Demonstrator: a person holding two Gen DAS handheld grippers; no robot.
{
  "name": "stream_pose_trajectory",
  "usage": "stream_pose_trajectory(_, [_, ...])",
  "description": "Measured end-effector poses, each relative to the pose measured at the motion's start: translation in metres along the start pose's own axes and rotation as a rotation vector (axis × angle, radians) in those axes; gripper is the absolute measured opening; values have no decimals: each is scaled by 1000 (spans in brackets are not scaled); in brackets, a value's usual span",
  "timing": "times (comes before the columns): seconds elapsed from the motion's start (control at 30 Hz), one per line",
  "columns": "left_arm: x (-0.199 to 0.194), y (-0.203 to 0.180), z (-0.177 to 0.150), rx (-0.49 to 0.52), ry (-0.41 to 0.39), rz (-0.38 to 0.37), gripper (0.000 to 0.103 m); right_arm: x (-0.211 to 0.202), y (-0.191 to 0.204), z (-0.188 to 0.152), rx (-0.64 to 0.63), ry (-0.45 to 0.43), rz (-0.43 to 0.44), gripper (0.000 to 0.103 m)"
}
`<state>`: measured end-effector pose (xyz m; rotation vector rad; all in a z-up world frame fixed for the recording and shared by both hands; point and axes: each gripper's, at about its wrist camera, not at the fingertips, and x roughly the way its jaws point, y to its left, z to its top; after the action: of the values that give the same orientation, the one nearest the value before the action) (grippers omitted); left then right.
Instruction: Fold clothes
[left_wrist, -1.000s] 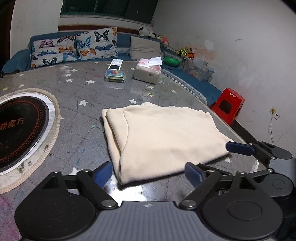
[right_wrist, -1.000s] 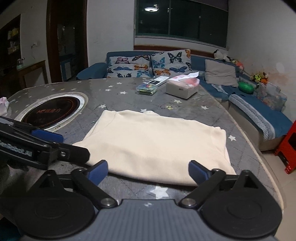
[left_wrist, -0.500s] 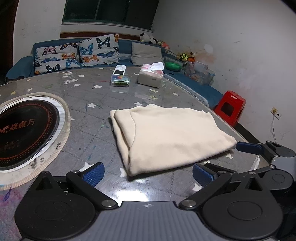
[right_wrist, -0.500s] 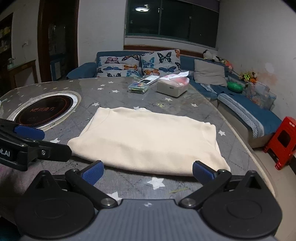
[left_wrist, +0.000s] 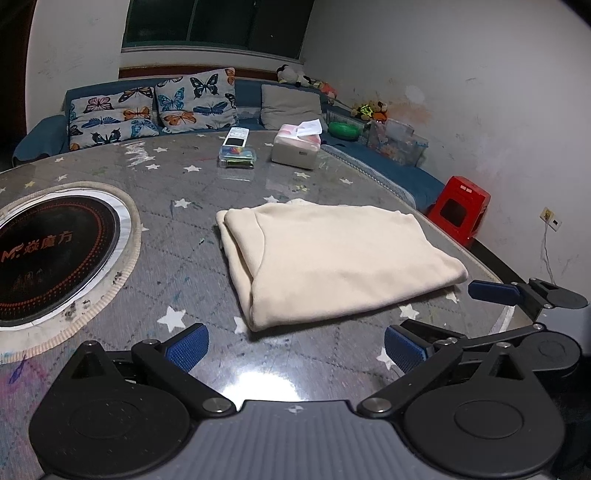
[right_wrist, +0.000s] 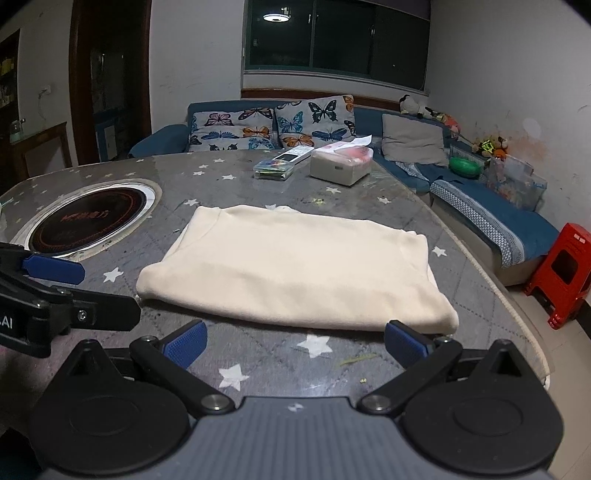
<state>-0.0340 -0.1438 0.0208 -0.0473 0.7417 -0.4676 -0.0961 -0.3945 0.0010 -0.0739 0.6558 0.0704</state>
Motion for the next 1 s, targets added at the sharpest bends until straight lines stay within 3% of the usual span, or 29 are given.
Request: stream_pose_trajectory(1.0, [6,-15,-11,42,30,1,103,-2,-1,-15,25,28,-5,103])
